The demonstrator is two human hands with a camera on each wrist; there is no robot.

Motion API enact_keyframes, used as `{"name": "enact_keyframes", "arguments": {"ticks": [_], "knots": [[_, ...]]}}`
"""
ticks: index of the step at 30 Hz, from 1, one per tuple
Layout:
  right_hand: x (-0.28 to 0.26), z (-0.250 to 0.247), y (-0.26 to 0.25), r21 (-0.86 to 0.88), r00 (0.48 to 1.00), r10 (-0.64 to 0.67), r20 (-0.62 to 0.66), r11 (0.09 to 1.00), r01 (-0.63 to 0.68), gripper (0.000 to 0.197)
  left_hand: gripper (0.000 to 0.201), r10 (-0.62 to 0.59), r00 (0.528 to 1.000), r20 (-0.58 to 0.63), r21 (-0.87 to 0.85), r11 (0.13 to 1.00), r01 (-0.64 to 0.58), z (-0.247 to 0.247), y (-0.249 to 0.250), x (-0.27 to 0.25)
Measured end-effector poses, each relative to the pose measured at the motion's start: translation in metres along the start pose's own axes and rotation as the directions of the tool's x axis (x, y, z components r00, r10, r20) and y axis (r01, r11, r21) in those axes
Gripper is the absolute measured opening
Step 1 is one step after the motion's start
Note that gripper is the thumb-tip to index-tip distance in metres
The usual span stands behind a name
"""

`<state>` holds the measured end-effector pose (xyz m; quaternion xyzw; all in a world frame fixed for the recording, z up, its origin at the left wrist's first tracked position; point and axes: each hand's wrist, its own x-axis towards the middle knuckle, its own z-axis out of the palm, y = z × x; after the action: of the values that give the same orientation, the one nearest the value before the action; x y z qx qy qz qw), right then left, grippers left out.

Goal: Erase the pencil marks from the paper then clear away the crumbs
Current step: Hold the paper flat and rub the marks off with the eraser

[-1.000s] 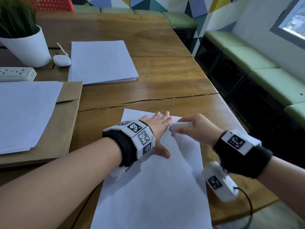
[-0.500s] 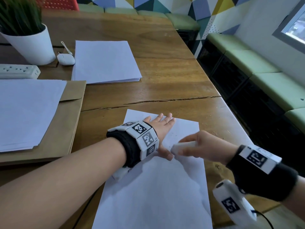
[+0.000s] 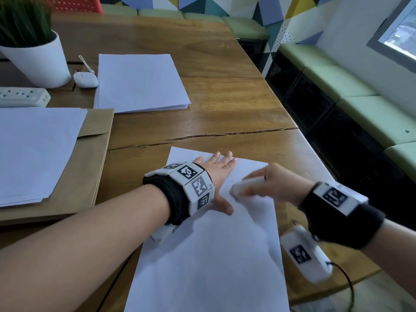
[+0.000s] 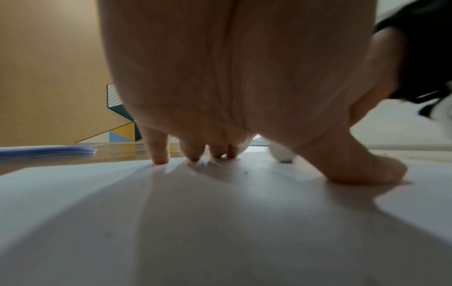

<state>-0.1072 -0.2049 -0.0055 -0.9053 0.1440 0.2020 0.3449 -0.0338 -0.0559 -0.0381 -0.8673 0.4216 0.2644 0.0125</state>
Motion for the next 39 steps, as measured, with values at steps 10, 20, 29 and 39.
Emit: {"name": "enact_keyframes", "arguments": {"ticks": [10, 20, 29, 39], "knots": [[-0.011, 0.005, 0.006, 0.011, 0.996, 0.029, 0.09, 0.999, -0.03, 0.018, 0.122, -0.003, 1.0, 0.024, 0.022, 1.0, 0.002, -0.002, 0.001, -0.001], [-0.029, 0.012, 0.017, -0.029, 0.999, 0.007, 0.051, 1.0, -0.006, 0.018, 0.122, -0.012, 1.0, 0.027, 0.043, 0.999, 0.011, -0.002, 0.0, -0.001], [-0.027, -0.008, 0.027, 0.661, 0.97, 0.193, -0.15, 0.749, -0.048, 0.023, 0.122, -0.084, 0.996, 0.0, -0.012, 0.996, 0.084, -0.012, -0.02, -0.03], [0.006, 0.008, -0.019, 0.0, 0.993, 0.024, 0.117, 1.0, -0.025, 0.023, 0.121, -0.108, 0.992, 0.063, -0.003, 0.994, 0.108, -0.001, -0.025, -0.032]]}}
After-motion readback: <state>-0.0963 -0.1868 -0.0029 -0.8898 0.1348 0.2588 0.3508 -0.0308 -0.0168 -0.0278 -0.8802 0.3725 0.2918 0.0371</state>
